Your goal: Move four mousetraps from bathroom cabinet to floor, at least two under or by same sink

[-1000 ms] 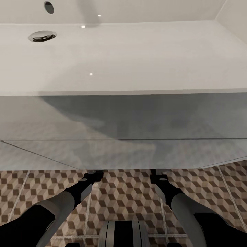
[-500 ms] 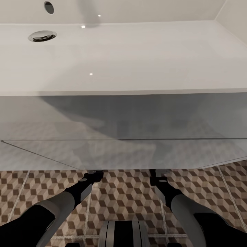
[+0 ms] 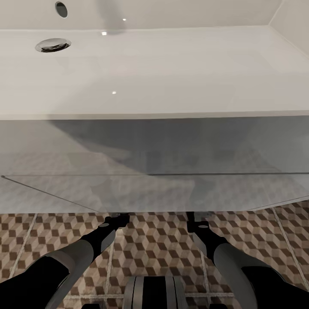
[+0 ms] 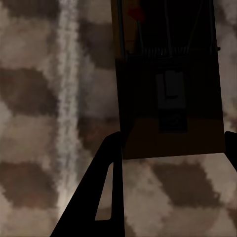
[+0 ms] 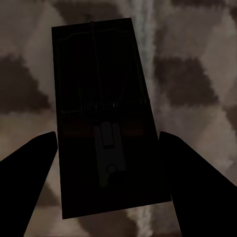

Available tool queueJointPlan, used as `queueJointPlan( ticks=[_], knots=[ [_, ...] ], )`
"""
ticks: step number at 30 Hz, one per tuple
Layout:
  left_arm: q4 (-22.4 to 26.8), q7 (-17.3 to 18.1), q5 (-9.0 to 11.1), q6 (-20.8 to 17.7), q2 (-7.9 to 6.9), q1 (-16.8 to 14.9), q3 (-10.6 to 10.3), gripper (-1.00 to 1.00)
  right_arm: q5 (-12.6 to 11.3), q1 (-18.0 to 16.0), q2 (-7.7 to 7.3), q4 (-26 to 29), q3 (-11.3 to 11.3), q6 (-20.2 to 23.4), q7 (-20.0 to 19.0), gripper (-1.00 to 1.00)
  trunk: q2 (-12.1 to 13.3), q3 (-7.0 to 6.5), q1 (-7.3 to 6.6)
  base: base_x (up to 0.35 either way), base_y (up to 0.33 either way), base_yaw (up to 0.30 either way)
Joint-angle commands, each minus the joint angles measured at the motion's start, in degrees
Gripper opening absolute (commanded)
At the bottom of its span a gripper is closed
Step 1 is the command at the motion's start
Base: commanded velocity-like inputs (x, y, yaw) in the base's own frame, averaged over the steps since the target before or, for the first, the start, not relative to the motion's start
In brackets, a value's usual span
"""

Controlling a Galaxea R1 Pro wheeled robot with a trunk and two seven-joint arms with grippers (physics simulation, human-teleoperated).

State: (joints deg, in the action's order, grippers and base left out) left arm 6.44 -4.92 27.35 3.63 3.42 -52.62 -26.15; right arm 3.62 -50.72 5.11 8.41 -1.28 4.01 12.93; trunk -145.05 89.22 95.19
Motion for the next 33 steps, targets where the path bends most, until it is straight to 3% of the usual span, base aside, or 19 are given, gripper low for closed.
queueJointPlan(
  ticks=[1, 33],
  knots=[
    [0.0, -0.4, 0.4, 0.2, 0.01, 0.0, -0.5, -1.00, 0.3, 0.0, 0.02, 0.1, -0.1, 0.4, 0.2, -1.00, 0.0, 0.03, -0.01, 0.000, 0.000, 0.000],
    [0.5, -1.6, 0.3, 0.2, 0.58, 0.0, -0.5, -1.00, 0.2, 0.0, -0.18, 0.4, -0.1, 0.4, 0.2, -1.00, 0.0, 0.25, 0.02, 0.000, 0.000, 0.000]
  ],
)
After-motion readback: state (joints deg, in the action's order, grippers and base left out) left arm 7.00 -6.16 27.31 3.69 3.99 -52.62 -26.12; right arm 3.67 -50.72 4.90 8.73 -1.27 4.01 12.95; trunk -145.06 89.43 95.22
